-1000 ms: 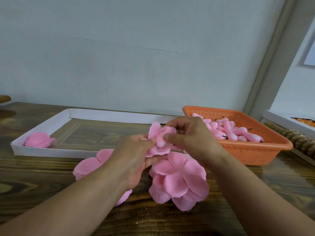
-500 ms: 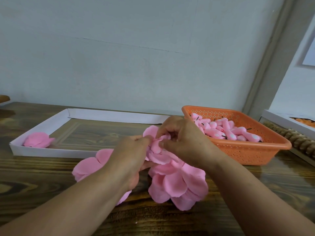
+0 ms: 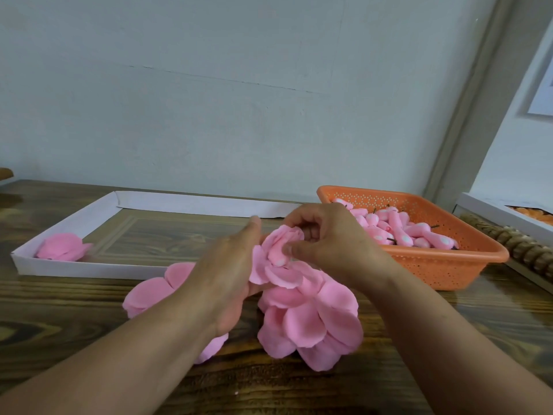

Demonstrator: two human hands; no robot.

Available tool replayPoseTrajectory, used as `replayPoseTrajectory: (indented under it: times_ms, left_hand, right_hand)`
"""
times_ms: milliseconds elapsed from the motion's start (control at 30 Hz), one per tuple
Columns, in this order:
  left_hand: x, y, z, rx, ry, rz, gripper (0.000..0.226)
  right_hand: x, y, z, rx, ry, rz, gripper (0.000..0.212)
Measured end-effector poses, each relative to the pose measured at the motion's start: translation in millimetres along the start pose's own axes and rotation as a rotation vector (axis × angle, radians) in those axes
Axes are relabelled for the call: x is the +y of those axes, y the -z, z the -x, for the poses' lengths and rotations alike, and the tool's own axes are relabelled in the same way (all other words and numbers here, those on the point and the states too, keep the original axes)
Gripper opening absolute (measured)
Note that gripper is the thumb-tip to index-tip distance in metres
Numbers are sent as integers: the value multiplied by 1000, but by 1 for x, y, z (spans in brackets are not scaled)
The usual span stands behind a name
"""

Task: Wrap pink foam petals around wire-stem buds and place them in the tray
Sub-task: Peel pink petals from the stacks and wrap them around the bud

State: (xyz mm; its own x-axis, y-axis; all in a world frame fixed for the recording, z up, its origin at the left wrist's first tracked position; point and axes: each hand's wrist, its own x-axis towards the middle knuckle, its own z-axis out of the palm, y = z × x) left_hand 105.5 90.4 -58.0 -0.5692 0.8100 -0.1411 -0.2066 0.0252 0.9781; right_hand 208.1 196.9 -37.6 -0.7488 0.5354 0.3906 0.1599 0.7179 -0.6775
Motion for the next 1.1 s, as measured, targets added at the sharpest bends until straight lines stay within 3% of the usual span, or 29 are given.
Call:
replayPoseTrajectory:
  times_ms: [400,533,667,867,967,1100]
  left_hand:
    - [-3,8,-4,-88,17,51,15]
    - [-4,6,-4,-140,8,74,16]
    - [-2,7,-3,-255,-2,140,32]
    - [-4,5,-1,-145,-58,23,22]
    - [-6,5,0,-160,-69,-25,26]
    - [-9,5,0,-183,-77,-60,25]
  right_hand:
    - [5,4,-1,-66,-21,-106,16]
    - [4,3,0,-64,-35,-116,19]
    - [5,2,-1,-23,-44,-121,16]
    - [6,-1,-1,-66,-40,-145,28]
    - [6,-3,-1,-104,-33,-105,37]
    - [7,-1,-1,-157,-44,-74,34]
